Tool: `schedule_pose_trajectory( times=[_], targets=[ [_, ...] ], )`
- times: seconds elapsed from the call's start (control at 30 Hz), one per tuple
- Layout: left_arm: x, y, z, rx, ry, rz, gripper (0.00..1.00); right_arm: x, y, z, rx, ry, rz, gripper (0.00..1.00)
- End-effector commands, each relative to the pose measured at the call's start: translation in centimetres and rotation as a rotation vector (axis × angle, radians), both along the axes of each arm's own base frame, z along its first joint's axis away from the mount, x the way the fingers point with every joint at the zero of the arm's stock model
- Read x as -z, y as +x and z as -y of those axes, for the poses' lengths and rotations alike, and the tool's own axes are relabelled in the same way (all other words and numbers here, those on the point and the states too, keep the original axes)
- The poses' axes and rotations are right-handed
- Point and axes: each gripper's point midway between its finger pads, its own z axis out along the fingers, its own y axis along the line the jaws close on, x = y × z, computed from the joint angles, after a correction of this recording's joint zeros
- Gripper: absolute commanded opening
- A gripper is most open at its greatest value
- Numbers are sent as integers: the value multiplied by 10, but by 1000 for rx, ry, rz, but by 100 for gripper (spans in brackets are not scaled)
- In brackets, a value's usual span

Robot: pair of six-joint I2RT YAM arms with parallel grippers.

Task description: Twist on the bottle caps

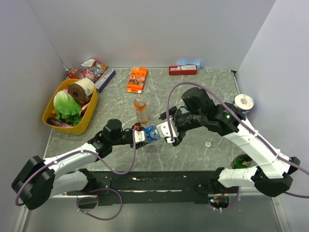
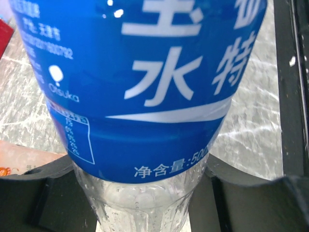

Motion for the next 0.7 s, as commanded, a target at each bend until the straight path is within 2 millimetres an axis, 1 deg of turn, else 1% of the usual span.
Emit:
schedule_pose_trajectory(
  times=[0.0, 0.2, 0.3, 0.4, 0.53, 0.67],
  targets=[
    [-28, -2, 7, 78, -28, 117, 1, -7, -13, -5, -144, -4, 101, 72],
    [-33, -1, 6, 67, -44, 119, 1, 6, -24, 0, -223, -70, 98, 62],
    [-34, -1, 6, 69, -43, 130, 1, 13, -26, 0, -244, -97, 105, 61],
    [-37, 0, 7, 74, -48, 150, 1, 17, -23, -2, -241, -100, 114, 61],
    [-37, 0, 8, 83, -41, 159, 1, 16, -18, -8, -230, -88, 128, 61],
    [-35, 0, 9, 102, -25, 178, 1, 17, -18, -11, -245, -90, 130, 59]
  ],
)
